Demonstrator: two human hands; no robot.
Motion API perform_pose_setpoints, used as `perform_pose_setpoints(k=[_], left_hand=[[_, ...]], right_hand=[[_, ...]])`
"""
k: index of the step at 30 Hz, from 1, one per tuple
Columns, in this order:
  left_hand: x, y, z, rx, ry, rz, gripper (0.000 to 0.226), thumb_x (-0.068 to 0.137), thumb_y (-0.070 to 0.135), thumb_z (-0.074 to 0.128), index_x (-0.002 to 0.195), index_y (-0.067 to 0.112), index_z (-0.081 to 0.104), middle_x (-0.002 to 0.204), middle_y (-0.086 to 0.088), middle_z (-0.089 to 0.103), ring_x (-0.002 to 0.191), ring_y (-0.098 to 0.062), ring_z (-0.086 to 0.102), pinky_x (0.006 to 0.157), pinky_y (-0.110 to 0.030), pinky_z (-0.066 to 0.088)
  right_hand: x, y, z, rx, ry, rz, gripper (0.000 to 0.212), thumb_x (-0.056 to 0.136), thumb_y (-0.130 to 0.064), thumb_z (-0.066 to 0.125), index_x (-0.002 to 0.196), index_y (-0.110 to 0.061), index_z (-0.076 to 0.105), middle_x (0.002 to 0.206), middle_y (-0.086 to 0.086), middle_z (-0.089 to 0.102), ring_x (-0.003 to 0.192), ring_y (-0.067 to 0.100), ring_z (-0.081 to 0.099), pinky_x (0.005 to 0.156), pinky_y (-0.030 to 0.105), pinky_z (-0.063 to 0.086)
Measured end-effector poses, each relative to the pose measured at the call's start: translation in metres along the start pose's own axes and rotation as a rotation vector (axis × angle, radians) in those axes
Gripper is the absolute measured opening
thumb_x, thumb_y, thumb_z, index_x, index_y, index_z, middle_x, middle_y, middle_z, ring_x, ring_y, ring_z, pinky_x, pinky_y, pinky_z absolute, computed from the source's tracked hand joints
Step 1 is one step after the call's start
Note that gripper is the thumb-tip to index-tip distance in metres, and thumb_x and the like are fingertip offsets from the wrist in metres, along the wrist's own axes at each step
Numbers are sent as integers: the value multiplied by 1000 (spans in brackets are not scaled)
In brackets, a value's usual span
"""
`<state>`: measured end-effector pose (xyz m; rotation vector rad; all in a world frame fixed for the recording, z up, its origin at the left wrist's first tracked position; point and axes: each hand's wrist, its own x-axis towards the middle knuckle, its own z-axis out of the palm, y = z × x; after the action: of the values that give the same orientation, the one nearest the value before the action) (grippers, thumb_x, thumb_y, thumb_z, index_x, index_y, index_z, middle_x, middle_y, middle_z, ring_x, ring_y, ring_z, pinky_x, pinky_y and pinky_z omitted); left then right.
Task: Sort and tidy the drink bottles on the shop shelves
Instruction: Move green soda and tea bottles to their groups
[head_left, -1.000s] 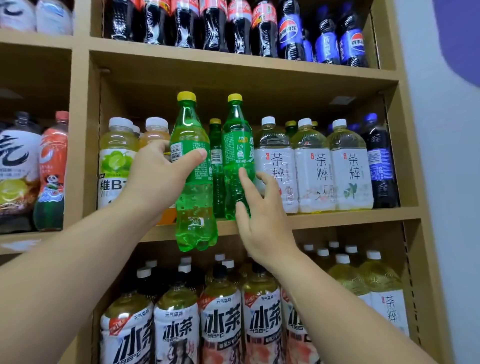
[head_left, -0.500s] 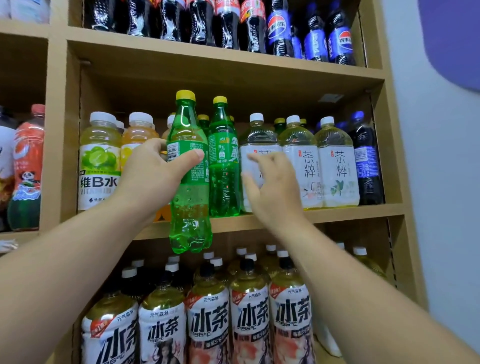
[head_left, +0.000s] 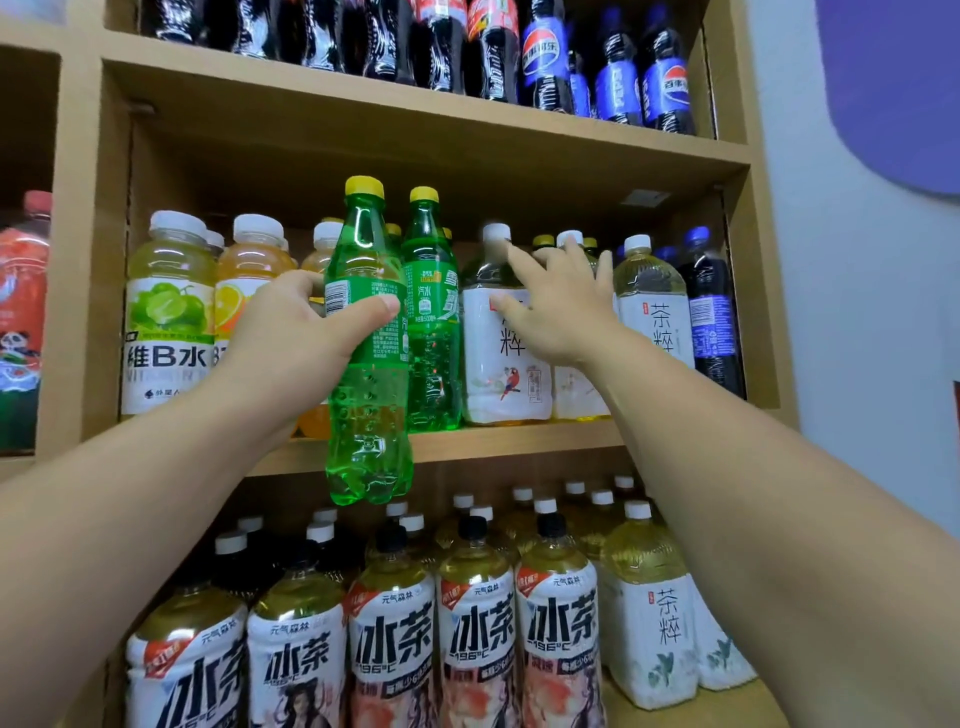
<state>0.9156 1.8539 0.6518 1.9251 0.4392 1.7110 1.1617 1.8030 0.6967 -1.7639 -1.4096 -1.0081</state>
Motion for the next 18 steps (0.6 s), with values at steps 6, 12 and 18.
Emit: perform_pose_setpoints(k=[6, 12, 18], left_hand=[[-2, 4, 11, 9, -38, 12, 22, 88, 37, 77, 103, 25, 66, 93, -2, 77, 83, -16, 75, 79, -46, 63], [-6, 1, 17, 5, -64, -4, 40, 81, 46, 80, 110, 23, 66, 99, -4, 77, 90, -23, 75, 82, -55, 61], [-7, 2, 19, -7, -55, -5, 30, 87, 38, 78, 109, 24, 65, 98, -2, 77, 88, -20, 76, 83, -52, 62]], right_hand=[[9, -1, -3, 67, -73, -42, 63, 102, -61, 38, 159, -46, 17, 166, 4, 29, 158, 33, -5, 118, 67, -13], [4, 1, -10, 169, 6, -78, 52, 106, -45, 41, 157, -40, 29, 159, 4, 39, 157, 34, 7, 122, 63, -1], [-20, 2, -19, 508, 175, -161, 62, 89, -49, 73, 144, -39, 46, 134, 2, 34, 123, 22, 46, 106, 35, 44]])
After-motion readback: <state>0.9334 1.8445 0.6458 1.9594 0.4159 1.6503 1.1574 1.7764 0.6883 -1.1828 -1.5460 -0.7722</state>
